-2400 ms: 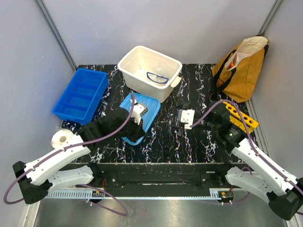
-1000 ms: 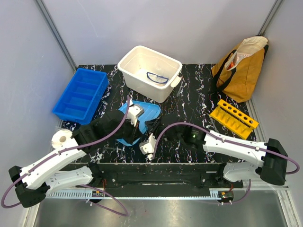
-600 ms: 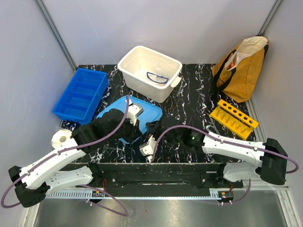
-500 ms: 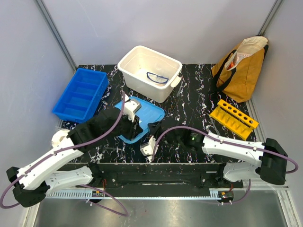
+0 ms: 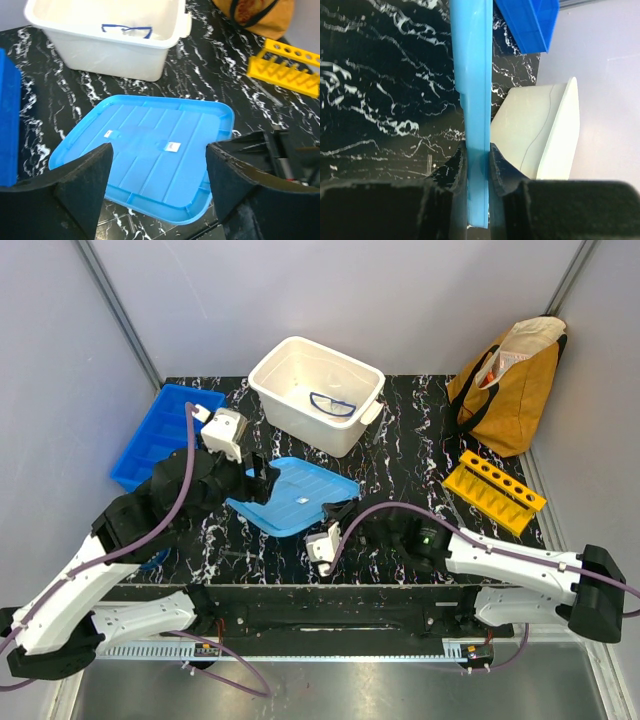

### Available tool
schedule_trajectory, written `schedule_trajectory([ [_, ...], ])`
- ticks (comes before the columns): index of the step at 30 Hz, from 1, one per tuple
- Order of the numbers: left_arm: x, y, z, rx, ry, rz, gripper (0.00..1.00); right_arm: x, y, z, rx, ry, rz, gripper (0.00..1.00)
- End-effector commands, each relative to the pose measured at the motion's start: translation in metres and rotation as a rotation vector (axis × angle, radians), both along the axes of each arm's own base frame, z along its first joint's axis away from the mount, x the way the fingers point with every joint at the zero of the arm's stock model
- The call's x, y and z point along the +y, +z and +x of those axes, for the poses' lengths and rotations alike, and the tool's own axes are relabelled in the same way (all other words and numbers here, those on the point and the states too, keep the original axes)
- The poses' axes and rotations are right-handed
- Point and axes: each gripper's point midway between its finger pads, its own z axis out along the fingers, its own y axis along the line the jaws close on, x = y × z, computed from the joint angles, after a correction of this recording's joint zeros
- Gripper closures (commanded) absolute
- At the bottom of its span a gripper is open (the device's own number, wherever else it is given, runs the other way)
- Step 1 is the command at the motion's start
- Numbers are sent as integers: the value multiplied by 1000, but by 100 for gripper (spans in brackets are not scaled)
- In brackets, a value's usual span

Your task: Organize the chemistry lab equipment

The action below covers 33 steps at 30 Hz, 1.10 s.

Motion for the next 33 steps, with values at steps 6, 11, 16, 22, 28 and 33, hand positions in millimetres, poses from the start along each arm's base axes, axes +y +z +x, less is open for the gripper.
schedule_trajectory([
  [6,47,29,7,-58,200,7,10,10,75,7,164,-162,431,100],
  [11,63,50,3,-97,242,-42,9,15,98,15,248,-234,583,100],
  [16,77,60,-1,-128,286,-66,10,25,111,31,340,-347,703,100],
  [22,87,60,1,-146,326,-47,11,31,146,53,487,-442,962,100],
  [28,86,53,10,-161,351,-11,13,23,199,77,698,-445,1231,100],
  [33,80,41,27,-143,370,34,14,2,230,108,881,-469,1462,100],
])
